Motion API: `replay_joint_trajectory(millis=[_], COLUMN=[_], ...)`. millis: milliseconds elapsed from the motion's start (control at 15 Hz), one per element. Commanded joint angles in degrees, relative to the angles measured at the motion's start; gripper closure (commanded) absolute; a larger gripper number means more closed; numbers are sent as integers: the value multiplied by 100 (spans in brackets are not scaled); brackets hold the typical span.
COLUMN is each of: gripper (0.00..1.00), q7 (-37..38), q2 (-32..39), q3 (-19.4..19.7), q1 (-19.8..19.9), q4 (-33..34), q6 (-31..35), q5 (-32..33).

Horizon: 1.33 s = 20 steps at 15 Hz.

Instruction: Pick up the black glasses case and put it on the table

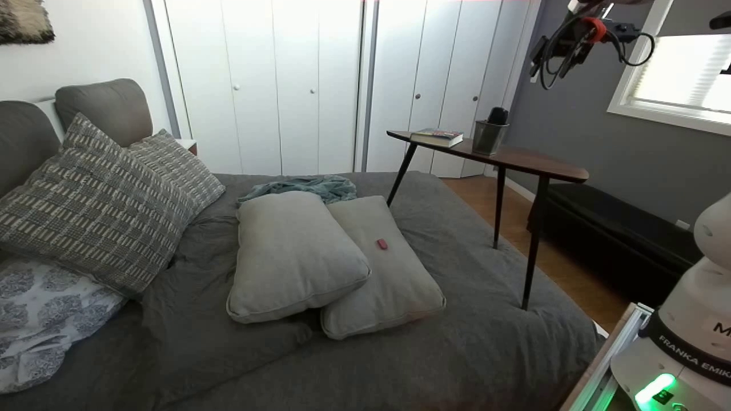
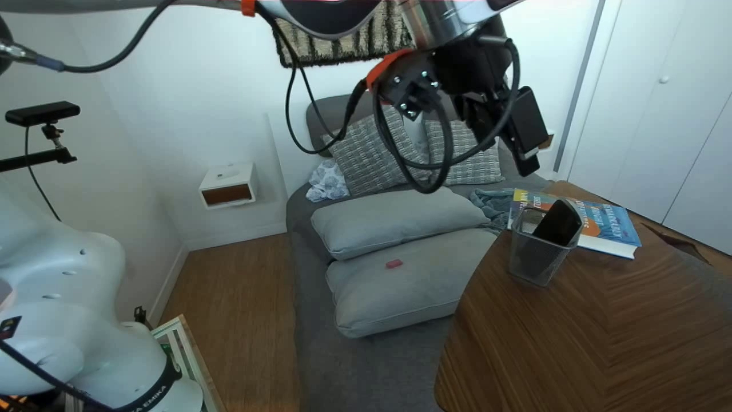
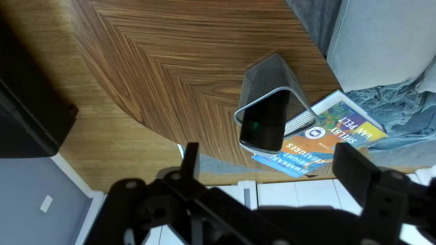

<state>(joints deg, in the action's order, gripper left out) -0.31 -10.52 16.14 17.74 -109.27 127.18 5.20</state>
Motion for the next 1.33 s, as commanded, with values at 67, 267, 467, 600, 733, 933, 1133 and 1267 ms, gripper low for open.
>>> replay_joint_trajectory(millis=[67,267,467,600,733,933,1133,1267], gripper=[0,0,0,0,0,0,0,0], q7=[-1001,-1170,-793,-552,-505,-695,-916,-1006], q2=[1357,2127,2038,2428,2575,2868,3223,3469], q3=[330,330,199,178,310,109,-9,-99], q1=[-111,175,264,381,280,529,702,786], q4=[1697,2558,2312,2712,2845,3174,3462,3629], q6=[-1016,-1713,-1566,-1651,-1669,-1722,-1663,-1665], q5=[-1408,-2299,-1976,-1961,-1991,-2168,-2282,-2275])
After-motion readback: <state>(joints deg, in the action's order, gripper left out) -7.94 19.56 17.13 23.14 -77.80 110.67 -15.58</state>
